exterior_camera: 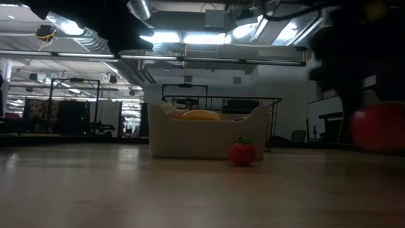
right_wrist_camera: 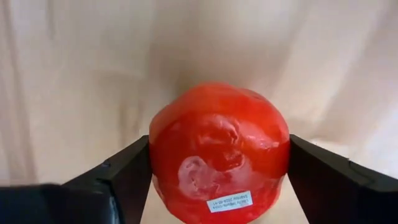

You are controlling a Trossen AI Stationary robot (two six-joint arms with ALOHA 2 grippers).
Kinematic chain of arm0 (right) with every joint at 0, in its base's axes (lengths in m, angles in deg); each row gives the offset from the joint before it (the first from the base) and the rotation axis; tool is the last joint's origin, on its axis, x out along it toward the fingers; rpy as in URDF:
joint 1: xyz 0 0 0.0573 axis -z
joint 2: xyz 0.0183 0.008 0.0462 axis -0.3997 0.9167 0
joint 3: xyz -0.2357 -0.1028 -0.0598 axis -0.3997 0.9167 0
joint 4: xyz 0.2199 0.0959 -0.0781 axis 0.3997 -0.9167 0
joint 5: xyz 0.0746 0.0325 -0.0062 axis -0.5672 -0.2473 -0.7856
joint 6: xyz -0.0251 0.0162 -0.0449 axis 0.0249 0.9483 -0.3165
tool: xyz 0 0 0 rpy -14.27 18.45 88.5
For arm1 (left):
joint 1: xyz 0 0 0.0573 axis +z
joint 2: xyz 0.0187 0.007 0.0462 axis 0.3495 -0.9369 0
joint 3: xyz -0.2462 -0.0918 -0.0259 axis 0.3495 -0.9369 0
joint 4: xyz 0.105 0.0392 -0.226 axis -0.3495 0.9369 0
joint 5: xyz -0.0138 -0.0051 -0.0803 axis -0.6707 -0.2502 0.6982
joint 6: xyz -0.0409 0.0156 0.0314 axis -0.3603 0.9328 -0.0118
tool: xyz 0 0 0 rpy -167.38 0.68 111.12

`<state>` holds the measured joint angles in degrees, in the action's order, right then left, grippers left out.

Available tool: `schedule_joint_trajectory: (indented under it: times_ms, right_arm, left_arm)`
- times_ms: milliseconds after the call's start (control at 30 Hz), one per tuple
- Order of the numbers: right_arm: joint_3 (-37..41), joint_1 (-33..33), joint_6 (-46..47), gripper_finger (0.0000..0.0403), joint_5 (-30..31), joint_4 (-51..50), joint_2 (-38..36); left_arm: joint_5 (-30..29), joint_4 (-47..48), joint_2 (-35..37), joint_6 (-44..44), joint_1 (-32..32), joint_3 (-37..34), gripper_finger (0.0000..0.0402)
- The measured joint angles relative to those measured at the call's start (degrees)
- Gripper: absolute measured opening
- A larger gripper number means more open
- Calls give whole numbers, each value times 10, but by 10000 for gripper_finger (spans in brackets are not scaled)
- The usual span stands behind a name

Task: Sort produce into baskets
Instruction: Put the red tomato into the black wire basket

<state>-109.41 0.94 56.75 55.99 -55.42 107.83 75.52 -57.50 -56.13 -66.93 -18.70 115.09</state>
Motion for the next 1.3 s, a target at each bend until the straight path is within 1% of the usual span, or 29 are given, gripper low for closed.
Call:
schedule_joint_trajectory:
  times_ms: [167,367,467,567,767,933,1133,1300]
  right_arm:
    - [-47,59,-72,316,56,1,0]
    - [-120,137,-160,316,147,2,0]
    - [-155,178,-202,316,190,20,0]
    - [-179,219,-237,316,212,55,0]
    - [-185,298,-276,316,213,148,0]
    - [-185,351,-295,316,200,187,3]
    - [-185,397,-297,316,173,216,3]
    - [-185,416,-297,325,135,235,3]
  left_arm:
    - [0,0,0,0,0,0,235]
    - [0,0,0,0,0,0,235]
    - [0,0,0,0,0,0,235]
    - [0,0,0,0,0,0,235]
    - [0,0,0,0,0,0,235]
    - [0,0,0,0,0,0,235]
    - [0,0,0,0,0,0,235]
    - [0,0,0,0,0,0,235]
